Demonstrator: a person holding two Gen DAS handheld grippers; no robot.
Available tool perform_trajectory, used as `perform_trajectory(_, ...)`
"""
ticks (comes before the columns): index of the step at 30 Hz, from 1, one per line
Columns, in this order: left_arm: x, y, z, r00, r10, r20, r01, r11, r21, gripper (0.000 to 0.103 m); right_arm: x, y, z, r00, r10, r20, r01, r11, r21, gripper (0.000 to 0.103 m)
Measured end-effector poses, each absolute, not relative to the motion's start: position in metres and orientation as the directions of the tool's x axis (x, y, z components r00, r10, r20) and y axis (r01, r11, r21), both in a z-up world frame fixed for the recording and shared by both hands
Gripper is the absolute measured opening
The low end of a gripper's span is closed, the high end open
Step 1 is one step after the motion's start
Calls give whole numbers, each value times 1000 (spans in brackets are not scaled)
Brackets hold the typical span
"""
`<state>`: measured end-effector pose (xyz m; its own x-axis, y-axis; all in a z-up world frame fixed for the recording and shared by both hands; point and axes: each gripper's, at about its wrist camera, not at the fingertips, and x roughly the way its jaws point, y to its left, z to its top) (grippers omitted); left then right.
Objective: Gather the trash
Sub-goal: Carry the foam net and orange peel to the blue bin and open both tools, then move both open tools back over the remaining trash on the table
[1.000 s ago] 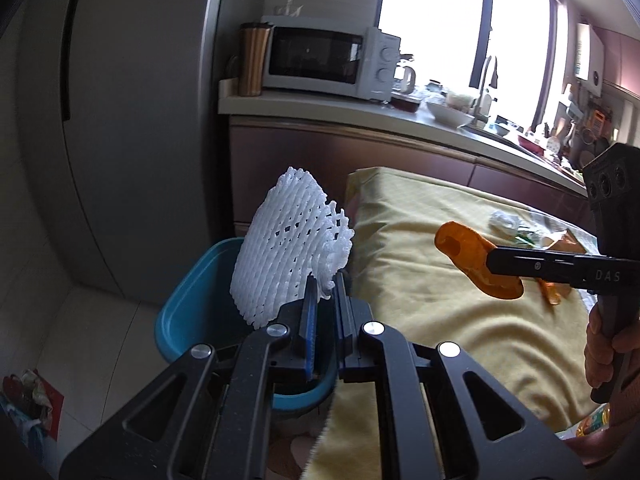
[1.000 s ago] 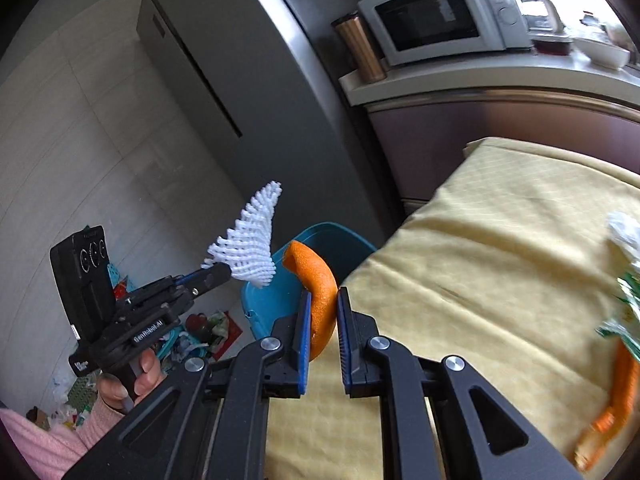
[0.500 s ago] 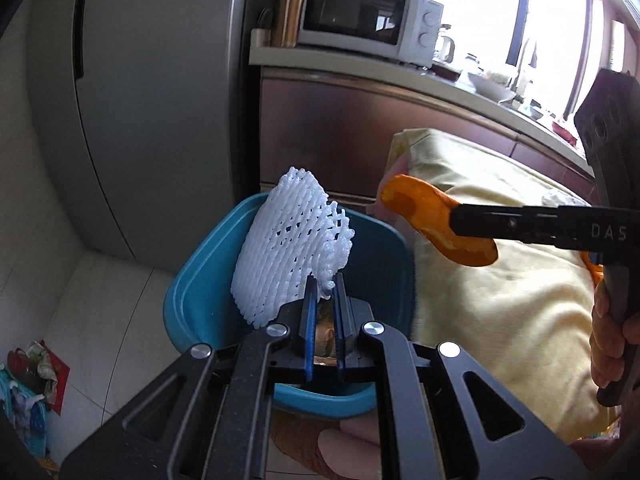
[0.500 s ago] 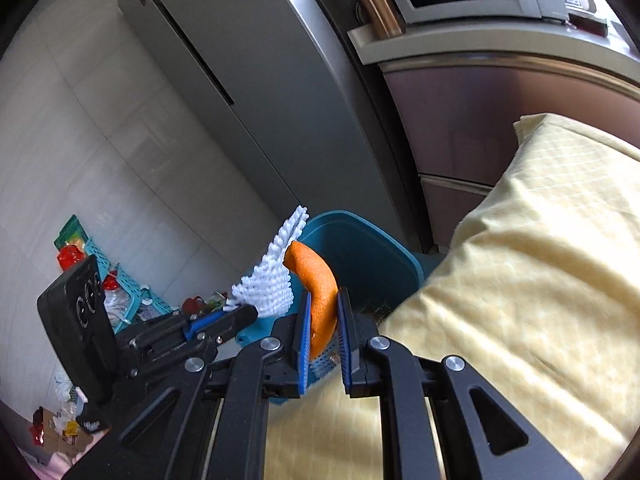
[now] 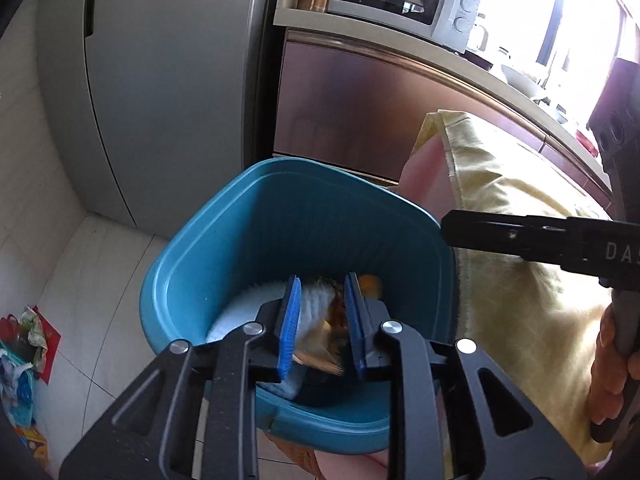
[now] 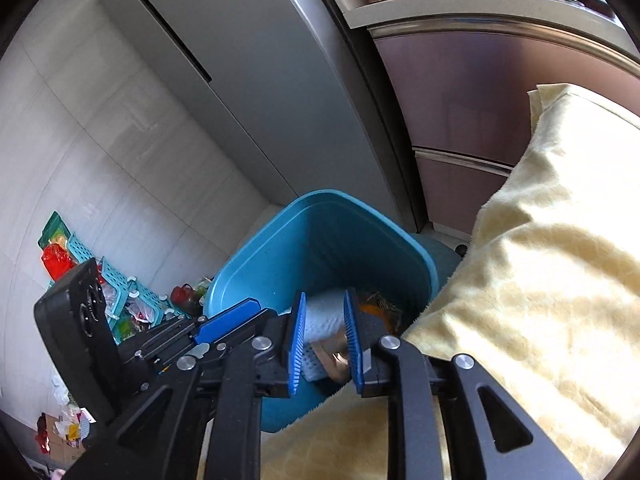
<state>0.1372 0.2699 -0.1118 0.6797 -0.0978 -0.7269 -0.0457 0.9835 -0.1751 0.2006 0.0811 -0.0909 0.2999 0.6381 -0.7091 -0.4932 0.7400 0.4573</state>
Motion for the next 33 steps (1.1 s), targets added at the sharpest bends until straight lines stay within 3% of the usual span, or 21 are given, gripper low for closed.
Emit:
perform_trajectory(10, 111, 246, -69, 767, -126, -629, 31, 987, -160, 36, 171, 35, -70, 343, 675, -653, -538, 711, 452, 20)
perform_trajectory(18, 91, 194, -32, 795, -253, -551, 200, 967, -155, 43, 134, -40, -47, 449, 667, -595, -518, 737, 434, 23)
perform_trajectory(33, 85, 51, -20, 660, -505, -556, 511, 845, -160, 57, 70, -216, -46, 695, 442, -567, -212, 880, 425, 33)
